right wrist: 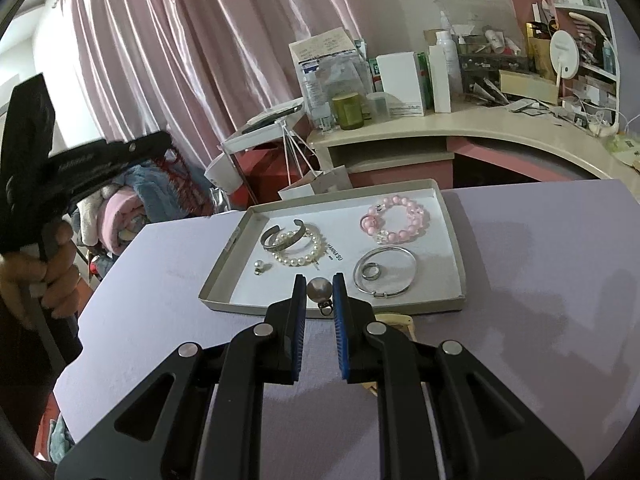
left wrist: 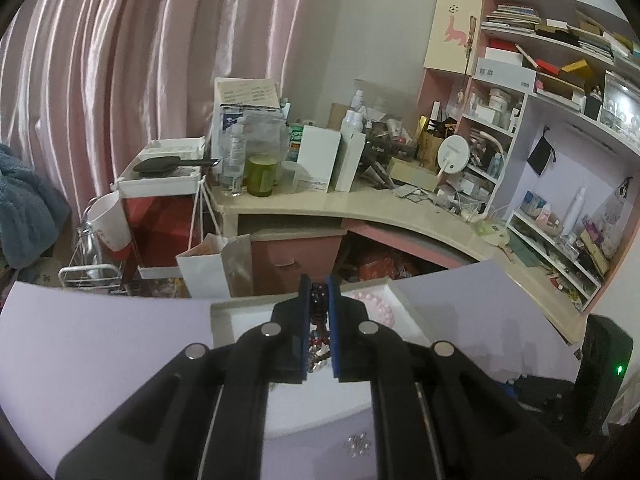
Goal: Organize jewelry
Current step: 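Drop the garnet beads into the tray with the left gripper while the right gripper carries the earring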
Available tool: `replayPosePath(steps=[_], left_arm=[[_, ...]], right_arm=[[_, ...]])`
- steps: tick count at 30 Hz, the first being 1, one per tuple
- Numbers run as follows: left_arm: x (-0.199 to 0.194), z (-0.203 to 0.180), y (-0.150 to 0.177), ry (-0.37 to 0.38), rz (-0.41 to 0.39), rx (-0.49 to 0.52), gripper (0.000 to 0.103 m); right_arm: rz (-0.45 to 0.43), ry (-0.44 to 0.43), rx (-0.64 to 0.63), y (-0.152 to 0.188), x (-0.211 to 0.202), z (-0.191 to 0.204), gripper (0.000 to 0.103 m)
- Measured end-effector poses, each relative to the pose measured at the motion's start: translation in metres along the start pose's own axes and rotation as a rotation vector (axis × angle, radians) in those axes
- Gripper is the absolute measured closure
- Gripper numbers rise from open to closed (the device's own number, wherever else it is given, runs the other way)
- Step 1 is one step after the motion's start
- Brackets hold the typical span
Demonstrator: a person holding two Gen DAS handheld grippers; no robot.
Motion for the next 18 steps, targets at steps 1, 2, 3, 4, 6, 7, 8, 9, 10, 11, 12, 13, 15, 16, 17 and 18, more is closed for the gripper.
replayPosePath(steps=[1,2,3,4,6,7,8,9,10,11,12,13,15,16,17,18], left_arm=[[0.004,-0.001,-0.001,0.004,-0.002,0.006,0.095],[0.007,-0.003,-0.002,0.007,-0.003,0.01,0.095],[0.012,-0.005,-0.003,0.014,-0.002,0.014,0.095],[0.017,-0.006,-0.003,0.018,0.002,0.018,0.095],[0.025,-0.007,0.0,0.019,0.012,0.021,0.095],[0.03,-0.007,0.003,0.019,0.023,0.018,0.095],[0.035,-0.007,0.006,0.017,0.033,0.013,0.095],[0.039,-0.006,0.009,0.016,0.045,0.007,0.095],[0.042,-0.004,0.012,0.015,0.053,0.003,0.095],[0.045,-0.004,0.016,0.013,0.06,0.003,0.095],[0.048,-0.004,0.019,0.01,0.07,0.005,0.095],[0.05,-0.004,0.022,0.009,0.077,0.007,0.095],[0.055,-0.004,0.028,0.006,0.094,0.008,0.095],[0.057,-0.003,0.029,0.004,0.1,0.007,0.095],[0.059,-0.002,0.032,0.004,0.107,0.006,0.095],[0.06,-0.002,0.033,0.003,0.11,0.006,0.095]], right_arm=[[0.001,0.004,0.002,0.0,0.0,-0.001,0.089],[0.001,0.007,0.004,0.0,0.001,-0.003,0.089],[0.002,0.009,0.005,0.001,0.001,-0.004,0.089],[0.002,0.012,0.008,0.001,0.002,-0.005,0.089],[0.003,0.015,0.01,0.001,0.002,-0.006,0.089],[0.004,0.016,0.011,0.001,0.002,-0.007,0.089],[0.004,0.018,0.012,0.002,0.002,-0.007,0.089],[0.005,0.02,0.013,0.002,0.002,-0.008,0.089],[0.006,0.023,0.015,0.002,0.002,-0.009,0.089],[0.007,0.025,0.016,0.002,0.002,-0.01,0.089],[0.007,0.028,0.018,0.002,0.002,-0.011,0.089],[0.007,0.029,0.018,0.002,0.002,-0.011,0.089],[0.007,0.032,0.021,0.002,0.002,-0.012,0.089],[0.007,0.033,0.022,0.002,0.002,-0.013,0.089],[0.008,0.034,0.023,0.002,0.002,-0.013,0.089],[0.008,0.035,0.024,0.002,0.002,-0.013,0.089]])
Point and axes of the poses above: each gripper's, at about its wrist camera, not at the fingertips, and x roughly the way its jaws point, z to its left, y to its underside, the point moved 2 cm from there along x, roughly the way its jaws point, and after that the axes turned 14 degrees about -z, right-handed, at the moved point
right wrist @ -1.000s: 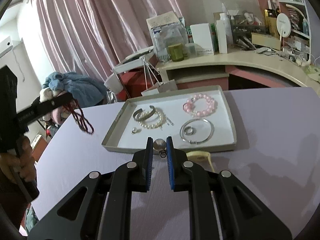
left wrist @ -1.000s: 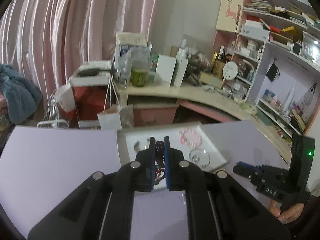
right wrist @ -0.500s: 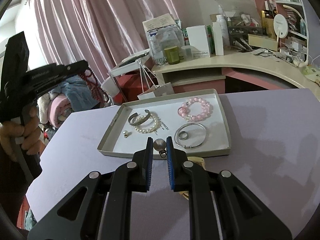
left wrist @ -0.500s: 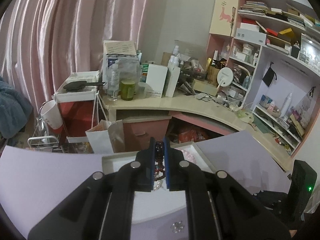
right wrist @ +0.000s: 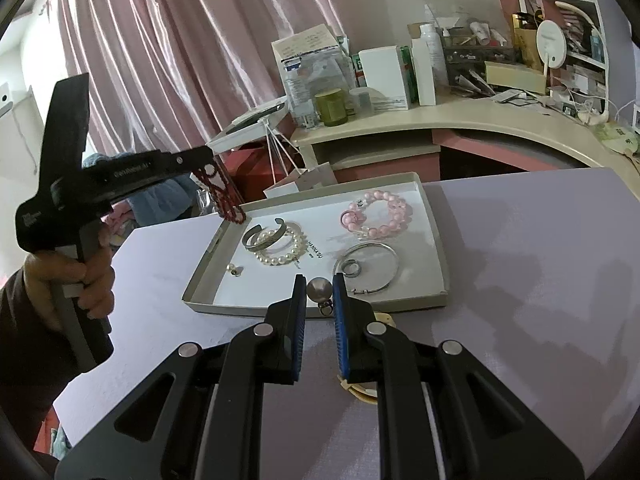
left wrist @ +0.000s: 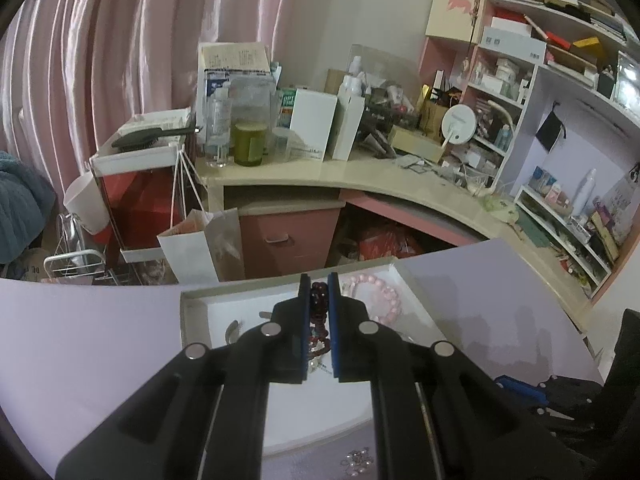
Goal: Organize jewelry
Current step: 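Drop the garnet beads into the tray with the left gripper while the right gripper carries the earring, then lower the pearl earring into the tray and open the right gripper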
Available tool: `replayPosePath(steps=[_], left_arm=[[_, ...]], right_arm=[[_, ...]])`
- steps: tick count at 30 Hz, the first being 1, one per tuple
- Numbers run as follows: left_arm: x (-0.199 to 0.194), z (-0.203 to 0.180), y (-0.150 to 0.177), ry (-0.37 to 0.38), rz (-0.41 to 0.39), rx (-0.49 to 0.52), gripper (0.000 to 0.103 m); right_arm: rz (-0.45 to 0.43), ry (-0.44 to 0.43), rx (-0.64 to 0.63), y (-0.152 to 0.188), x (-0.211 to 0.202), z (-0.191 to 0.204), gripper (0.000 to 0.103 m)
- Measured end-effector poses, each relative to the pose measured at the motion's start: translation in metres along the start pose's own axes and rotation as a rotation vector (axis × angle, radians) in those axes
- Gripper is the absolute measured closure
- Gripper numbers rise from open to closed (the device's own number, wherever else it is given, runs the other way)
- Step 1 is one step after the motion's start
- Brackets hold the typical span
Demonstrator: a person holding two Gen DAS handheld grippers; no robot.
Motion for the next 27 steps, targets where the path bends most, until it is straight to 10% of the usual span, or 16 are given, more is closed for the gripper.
replayPosePath(steps=[9,13,27], left_arm=[[0.008,0.003,0.011,-0.026,0.033,0.005,0.093],[0.002,0.007,0.009,-0.056,0.012,-0.003,0.061],[-0.046,0.037,0.004,-0.152,-0.074,-0.071,0.029]], right_arm=[[0.005,-0.002,0.002,0.001,0.0,0.001,0.089],[0.003,0.0,0.005,0.001,0.0,0.0,0.089],[0.0,-0.002,-0.018,-0.003,0.003,0.002,0.089]])
Point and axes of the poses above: each gripper's, at about its wrist camera, not at the fingertips, and x roughly the way its jaws point, z to its left, y to its underside, the point moved 2 cm from there along x, roughly the way its jaws point, and after that the axes turned 14 degrees about -z, right-handed, at the moved point
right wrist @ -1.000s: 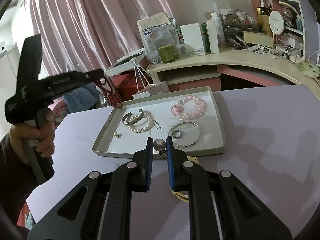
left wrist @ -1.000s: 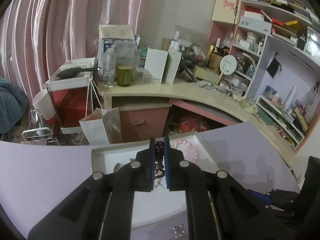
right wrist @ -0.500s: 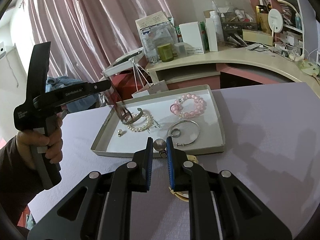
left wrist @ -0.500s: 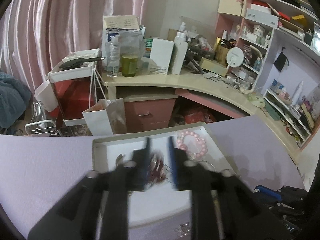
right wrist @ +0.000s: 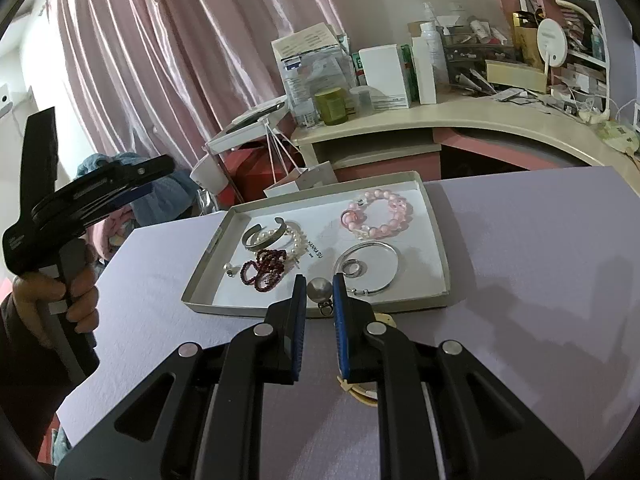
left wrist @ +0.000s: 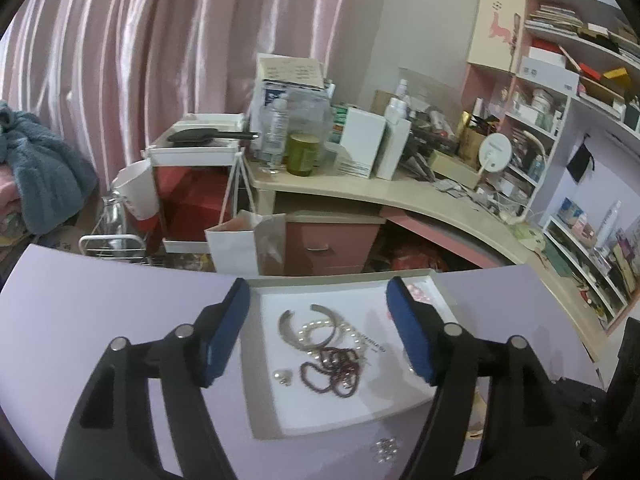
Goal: Organize jewelry
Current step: 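Lower the pearl earring into the tray and open the right gripper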
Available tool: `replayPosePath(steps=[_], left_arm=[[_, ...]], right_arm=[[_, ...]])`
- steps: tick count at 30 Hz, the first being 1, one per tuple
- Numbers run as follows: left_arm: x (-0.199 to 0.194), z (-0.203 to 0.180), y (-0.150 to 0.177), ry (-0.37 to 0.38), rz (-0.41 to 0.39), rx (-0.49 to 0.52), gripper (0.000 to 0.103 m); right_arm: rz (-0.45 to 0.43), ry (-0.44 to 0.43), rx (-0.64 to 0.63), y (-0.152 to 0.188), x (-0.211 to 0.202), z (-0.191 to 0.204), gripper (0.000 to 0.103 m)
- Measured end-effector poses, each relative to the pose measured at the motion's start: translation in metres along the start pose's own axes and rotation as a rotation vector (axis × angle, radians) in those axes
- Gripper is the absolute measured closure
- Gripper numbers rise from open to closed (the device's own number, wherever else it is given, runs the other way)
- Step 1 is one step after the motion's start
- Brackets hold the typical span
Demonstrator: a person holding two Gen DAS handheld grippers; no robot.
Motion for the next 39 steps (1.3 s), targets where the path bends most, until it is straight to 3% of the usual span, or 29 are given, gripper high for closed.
replayPosePath(steps=[5,12,21,39], left_arm=[[-0.018,0.012,0.003,-0.043,-0.022,0.008,0.019],[-0.039,0.043,0.016,-0.126,-0.006,0.02,0.017],[-0.053,0.076,0.019,-0.199,-0.017,-0.047,0.017],[-0.043,0.07,0.025,-0.19,0.003,-0.052,0.017]], right_arm=[[-0.033,0.032,-0.062,-0.025,0.016,0.004,0.089],[-0.026,0.067,-0.124,-0.057,0.065,0.016,0.089],[0.035,0.081,-0.168,-0.048,0.103,0.024,0.089],[0.059,0.091,-0.17,-0.04,0.114,0.026,0.089]])
Point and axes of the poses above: each gripper's, at about its wrist camera, not at the fingertips, and x roughly the way its jaws point, z to its left, y to its underside, the point moved 2 cm from there along x, roughly the way its jaws point, and after that the axes turned 14 degrees about -z, right-handed, at the moved point
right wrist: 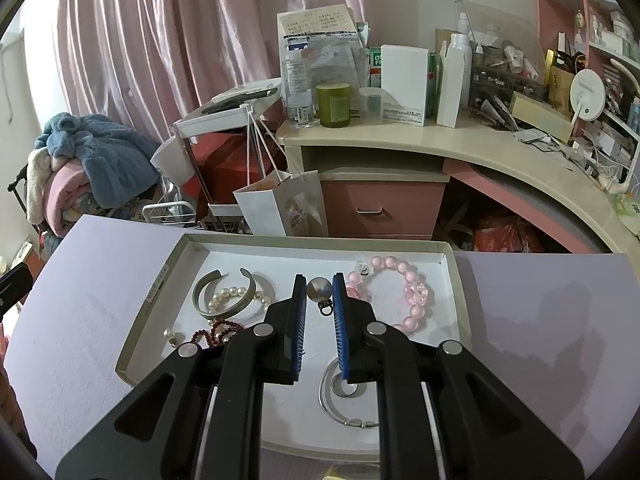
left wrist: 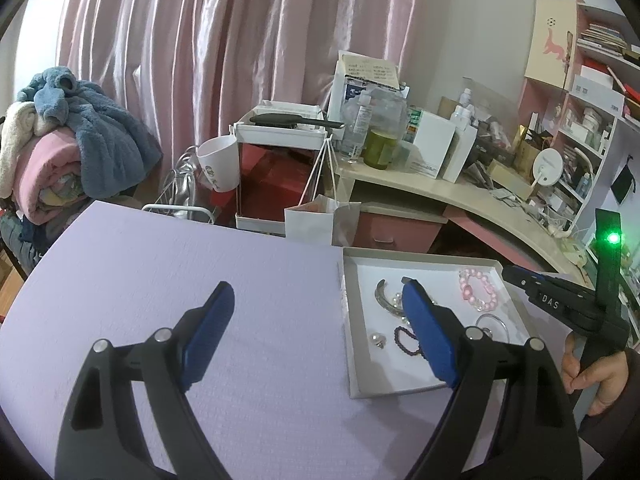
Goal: Organize jewelry
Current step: 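Lower the pearl earring into the tray and open the right gripper, then withdraw both open grippers from the tray back over the table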
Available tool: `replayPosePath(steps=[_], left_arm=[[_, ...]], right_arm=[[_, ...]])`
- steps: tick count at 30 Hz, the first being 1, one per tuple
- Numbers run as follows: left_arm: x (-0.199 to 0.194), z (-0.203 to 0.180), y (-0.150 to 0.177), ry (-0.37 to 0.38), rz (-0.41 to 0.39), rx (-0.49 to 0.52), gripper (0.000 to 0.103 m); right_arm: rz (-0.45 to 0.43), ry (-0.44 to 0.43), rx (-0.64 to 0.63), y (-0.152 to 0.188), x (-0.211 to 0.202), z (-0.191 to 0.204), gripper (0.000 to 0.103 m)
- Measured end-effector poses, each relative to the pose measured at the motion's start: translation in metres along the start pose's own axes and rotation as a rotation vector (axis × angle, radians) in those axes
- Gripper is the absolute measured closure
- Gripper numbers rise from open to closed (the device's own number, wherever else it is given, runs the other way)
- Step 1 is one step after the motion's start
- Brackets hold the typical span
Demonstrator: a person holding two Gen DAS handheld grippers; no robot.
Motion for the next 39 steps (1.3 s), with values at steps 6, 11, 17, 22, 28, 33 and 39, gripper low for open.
replayPosePath(steps=[6,11,17,22,28,33,39], left_arm=[[0.0,0.0,0.0,0.002,-0.001,0.0,0.017],[0.0,0.0,0.001,0.001,-0.002,-0.001,0.017],[-0.001,-0.002,0.002,0.006,-0.003,0.0,0.017],[-0.002,-0.006,0.001,0.008,-0.003,0.001,0.017],[-0.005,-0.009,0.0,0.009,-0.008,0.002,0.017],[-0.007,-0.011,-0.001,0.011,-0.012,0.0,0.017],[-0.01,-0.012,-0.002,0.015,-0.018,-0.002,0.012]], right_arm=[[-0.002,0.001,-0.01,0.0,0.002,0.002,0.088],[-0.043,-0.005,0.01,-0.005,-0.011,0.002,0.058],[-0.084,-0.009,0.032,-0.014,-0.024,-0.002,0.057],[-0.094,-0.007,0.039,-0.016,-0.026,-0.003,0.057],[-0.118,-0.001,0.056,-0.02,-0.034,-0.007,0.057],[-0.146,0.012,0.073,-0.021,-0.047,-0.012,0.057],[-0.184,0.042,0.093,-0.019,-0.066,-0.021,0.036]])
Point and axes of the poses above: each gripper's, at about its wrist camera, not at the fingertips, and x roughly the way its jaws point, z to its left, y to its underside, the point moved 2 cm from there along x, roughly the way its jaws point, and after that the axes turned 14 degrees about -z, right-handed, at the moved point
